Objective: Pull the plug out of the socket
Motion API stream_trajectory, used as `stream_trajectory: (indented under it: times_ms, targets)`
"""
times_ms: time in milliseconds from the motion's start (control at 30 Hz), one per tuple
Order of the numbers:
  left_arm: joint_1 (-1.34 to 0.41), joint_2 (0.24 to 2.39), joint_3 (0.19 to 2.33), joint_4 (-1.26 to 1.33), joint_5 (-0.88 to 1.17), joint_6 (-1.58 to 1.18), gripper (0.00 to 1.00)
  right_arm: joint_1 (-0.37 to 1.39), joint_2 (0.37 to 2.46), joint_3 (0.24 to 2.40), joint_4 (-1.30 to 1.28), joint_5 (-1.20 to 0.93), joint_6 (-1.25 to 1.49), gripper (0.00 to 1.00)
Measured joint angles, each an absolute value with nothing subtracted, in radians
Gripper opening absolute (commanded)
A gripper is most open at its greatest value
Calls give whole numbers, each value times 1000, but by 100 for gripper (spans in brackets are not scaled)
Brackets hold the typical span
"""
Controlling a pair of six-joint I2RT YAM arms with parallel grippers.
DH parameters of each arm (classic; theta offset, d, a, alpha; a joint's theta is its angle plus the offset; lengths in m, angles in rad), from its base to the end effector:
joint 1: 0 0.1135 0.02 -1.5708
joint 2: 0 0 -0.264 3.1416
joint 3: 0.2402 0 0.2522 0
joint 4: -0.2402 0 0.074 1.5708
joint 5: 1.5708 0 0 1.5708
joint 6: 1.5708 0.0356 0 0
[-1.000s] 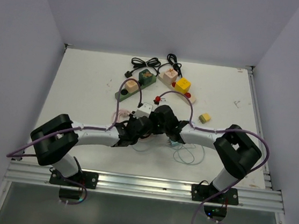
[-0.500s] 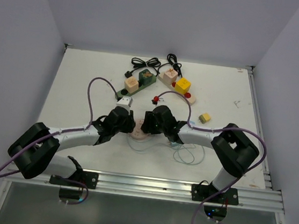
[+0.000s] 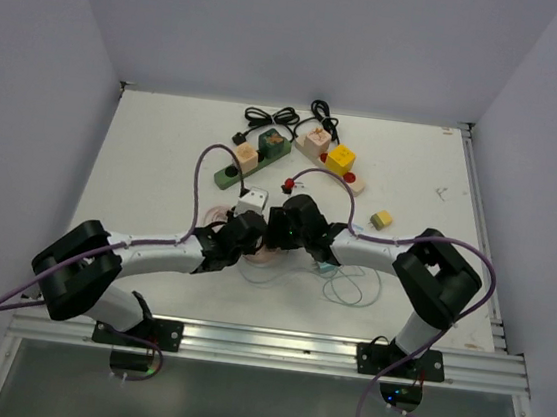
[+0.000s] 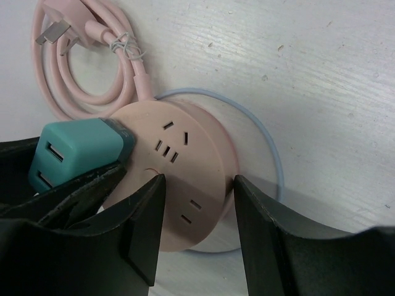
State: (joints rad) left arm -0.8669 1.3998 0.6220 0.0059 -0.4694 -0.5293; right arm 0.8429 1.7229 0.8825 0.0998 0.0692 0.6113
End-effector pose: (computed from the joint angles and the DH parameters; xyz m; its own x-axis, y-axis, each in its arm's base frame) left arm 0.1854 -0.1935 0.1707 -0.6270 0.0428 -0.7778 0.1778 0.9800 -0.0895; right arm 0.2340 0.2589 0.1581 -0.7756 -0.0097 -0.6312 -0.3245 0.8638 0.3854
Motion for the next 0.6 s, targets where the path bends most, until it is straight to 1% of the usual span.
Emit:
stream_trajectory:
  times_ms: [133, 400, 600]
  targets:
    - [-935, 1459, 677, -56, -599, -530, 0, 841, 1729, 890, 94, 65, 611, 51]
    - [-1019, 1538, 743, -138, -759, -539, 0, 837, 1747, 902, 103, 55, 618, 52]
    - [-1044, 1555, 768, -178, -804, -565, 0, 834, 1758, 909, 112, 42, 622, 53]
